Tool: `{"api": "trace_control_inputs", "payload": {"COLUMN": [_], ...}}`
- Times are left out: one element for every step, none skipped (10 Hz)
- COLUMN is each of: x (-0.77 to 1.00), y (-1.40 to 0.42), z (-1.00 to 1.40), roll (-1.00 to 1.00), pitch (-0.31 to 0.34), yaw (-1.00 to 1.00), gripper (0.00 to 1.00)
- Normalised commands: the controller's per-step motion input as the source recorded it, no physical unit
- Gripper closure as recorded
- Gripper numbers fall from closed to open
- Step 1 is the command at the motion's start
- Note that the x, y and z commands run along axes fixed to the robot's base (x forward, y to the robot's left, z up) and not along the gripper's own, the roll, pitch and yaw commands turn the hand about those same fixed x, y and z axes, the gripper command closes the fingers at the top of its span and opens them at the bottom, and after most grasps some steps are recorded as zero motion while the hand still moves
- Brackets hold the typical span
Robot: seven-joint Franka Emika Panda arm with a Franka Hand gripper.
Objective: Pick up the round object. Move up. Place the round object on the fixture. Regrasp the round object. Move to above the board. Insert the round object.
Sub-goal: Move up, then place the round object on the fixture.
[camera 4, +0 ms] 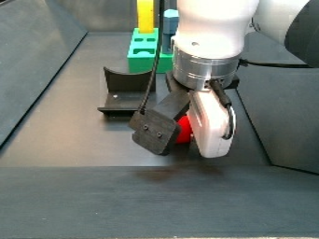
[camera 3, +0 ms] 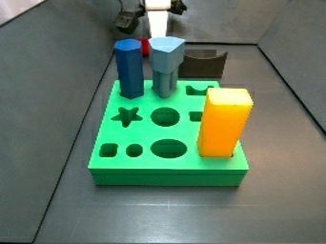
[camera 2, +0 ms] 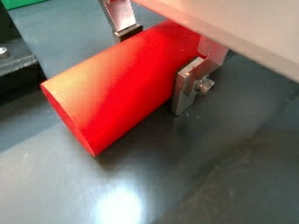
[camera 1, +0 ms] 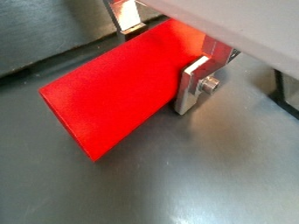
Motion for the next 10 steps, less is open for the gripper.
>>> {"api": "trace_control_inputs", "payload": {"x": [0.00, 0.03, 0.01, 0.00, -0.01, -0.01, 0.00, 0.00, -0.01, -0.01], "y": [0.00, 0.03, 0.02, 0.01, 0.00, 0.00, 0.00, 0.00, -0.01, -0.01], "z": [0.83, 0.82, 0.73, 0.55, 0.35, 0.24, 1.00, 1.00, 1.00, 1.00], "roll": [0.00, 0.00, 0.00, -0.01, -0.02, -0.02, 0.00, -0.01, -0.01, -0.01], "pitch": [0.000, -0.009, 0.001, 0.012, 0.024, 0.025, 0.000, 0.013, 0.021, 0.020], "yaw": [0.00, 0.01, 0.01, 0.01, 0.02, 0.02, 0.00, 0.00, 0.00, 0.01], "gripper": [1.00, 1.00, 1.00, 1.00, 1.00, 1.00, 1.00, 1.00, 1.00, 1.00]}}
